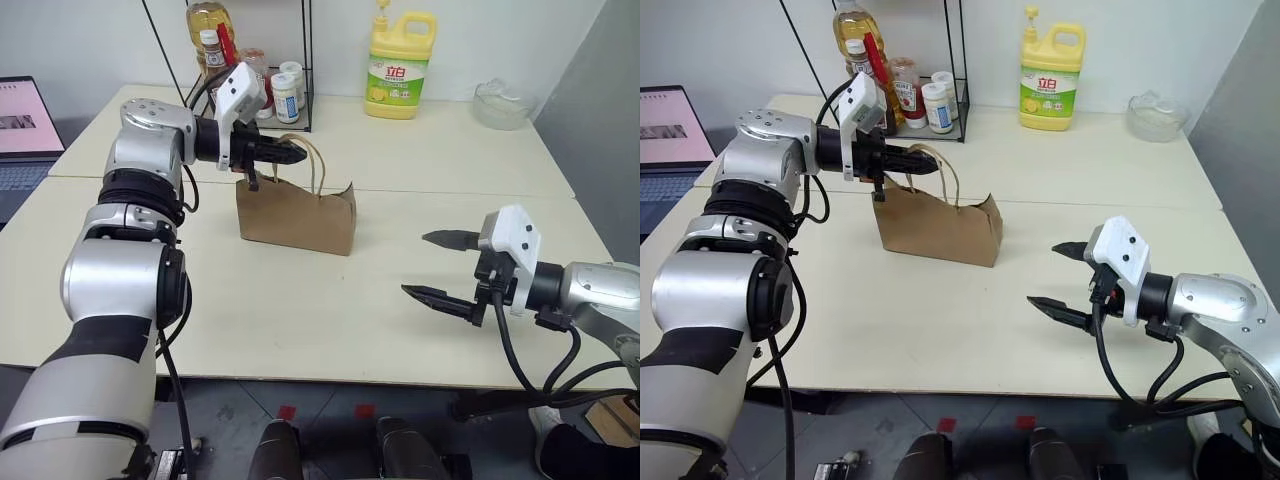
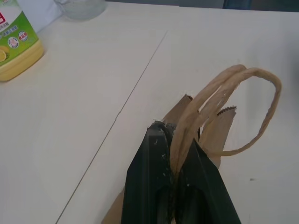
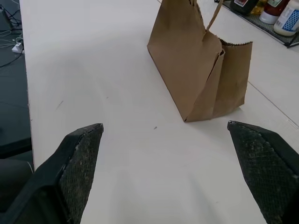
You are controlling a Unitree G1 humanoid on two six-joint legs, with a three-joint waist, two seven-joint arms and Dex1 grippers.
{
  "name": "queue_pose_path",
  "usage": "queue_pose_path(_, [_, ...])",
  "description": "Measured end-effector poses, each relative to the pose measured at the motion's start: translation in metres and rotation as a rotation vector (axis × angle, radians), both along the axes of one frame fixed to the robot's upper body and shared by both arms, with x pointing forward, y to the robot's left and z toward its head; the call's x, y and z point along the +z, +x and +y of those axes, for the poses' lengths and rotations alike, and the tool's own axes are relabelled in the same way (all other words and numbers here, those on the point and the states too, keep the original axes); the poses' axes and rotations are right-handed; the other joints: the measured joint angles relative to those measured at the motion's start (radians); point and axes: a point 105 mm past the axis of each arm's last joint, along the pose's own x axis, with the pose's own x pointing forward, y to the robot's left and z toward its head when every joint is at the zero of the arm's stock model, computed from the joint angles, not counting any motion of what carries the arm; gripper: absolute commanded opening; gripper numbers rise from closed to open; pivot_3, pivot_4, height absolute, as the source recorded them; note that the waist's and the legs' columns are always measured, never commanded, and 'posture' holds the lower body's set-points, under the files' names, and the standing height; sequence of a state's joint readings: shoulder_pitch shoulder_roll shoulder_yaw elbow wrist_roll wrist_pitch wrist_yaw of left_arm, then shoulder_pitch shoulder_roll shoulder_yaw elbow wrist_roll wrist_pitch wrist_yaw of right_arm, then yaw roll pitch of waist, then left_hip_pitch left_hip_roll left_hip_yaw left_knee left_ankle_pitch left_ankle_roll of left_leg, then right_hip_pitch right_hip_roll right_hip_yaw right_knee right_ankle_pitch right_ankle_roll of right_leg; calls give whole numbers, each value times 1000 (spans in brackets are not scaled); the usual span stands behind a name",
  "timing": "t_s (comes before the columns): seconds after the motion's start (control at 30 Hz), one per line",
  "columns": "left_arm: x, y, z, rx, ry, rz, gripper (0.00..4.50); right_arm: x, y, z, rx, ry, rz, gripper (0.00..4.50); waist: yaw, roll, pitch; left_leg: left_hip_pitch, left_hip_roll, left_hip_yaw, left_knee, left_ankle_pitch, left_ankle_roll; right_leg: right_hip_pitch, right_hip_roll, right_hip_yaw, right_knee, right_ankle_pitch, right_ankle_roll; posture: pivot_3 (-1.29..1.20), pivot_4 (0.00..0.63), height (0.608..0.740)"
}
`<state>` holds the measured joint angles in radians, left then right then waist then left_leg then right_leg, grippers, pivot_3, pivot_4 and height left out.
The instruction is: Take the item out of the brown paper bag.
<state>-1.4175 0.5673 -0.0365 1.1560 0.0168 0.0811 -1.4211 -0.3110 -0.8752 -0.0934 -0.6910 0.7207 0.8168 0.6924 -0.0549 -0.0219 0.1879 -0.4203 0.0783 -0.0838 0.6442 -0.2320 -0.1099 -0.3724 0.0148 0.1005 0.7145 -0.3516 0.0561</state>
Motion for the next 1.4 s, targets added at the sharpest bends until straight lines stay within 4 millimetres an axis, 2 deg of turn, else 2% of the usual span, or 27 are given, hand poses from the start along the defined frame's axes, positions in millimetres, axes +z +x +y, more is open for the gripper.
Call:
queue_pose_path(0.07, [0,1,2,17,7,-7,883,2,2,3,9,6,-7,4500,-1,0,0,0,0,0,0,0,0,0,0,0,0,0,0,0,150,740])
queue_pose_path(0.27, [-14,1,13,45,22,37,2791,0,3,6,22,8,1,4500,0,0,0,0,0,0,0,0,0,0,0,0,0,0,0,0,150,740])
queue_pose_path(0.43, [-7,-3,20,47,31,13,4345,2,4,7,25,7,-8,4500,-1,0,0,0,0,0,0,0,0,0,0,0,0,0,0,0,150,740])
queue_pose_path(0.63, [-10,-10,47,98,25,18,4345,-3,2,14,61,12,7,4500,-2,0,0,1,0,0,0,0,0,0,0,0,1,0,0,0,150,740])
queue_pose_path(0.83, [-17,-24,64,122,1,51,4345,-1,3,24,92,39,-6,4500,-2,0,0,1,1,0,0,0,0,0,0,0,1,0,0,0,150,740])
queue_pose_path(0.93, [-22,-31,72,142,-36,76,3739,1,7,31,92,60,-24,4500,-2,0,0,1,1,0,0,0,0,0,0,0,1,0,0,0,150,740])
queue_pose_path(1.13, [-9,-26,87,274,-178,9,1820,2,10,45,95,117,-29,4500,1,0,0,1,1,-1,1,0,0,0,0,-1,1,0,0,0,150,740])
queue_pose_path(1.3, [-3,-13,97,368,-192,-74,228,2,12,49,73,135,-30,4500,2,0,0,1,1,-1,1,0,0,0,0,-1,1,0,0,0,150,740])
queue_pose_path(1.33, [0,-7,99,401,-190,-108,23,2,12,50,69,136,-34,4500,3,0,0,1,1,-1,1,0,0,0,0,-1,1,0,0,0,150,740])
queue_pose_path(1.4, [8,1,99,439,-182,-164,23,1,11,53,64,136,-31,4500,3,0,0,1,0,-1,1,0,0,0,0,-1,1,0,0,0,150,740])
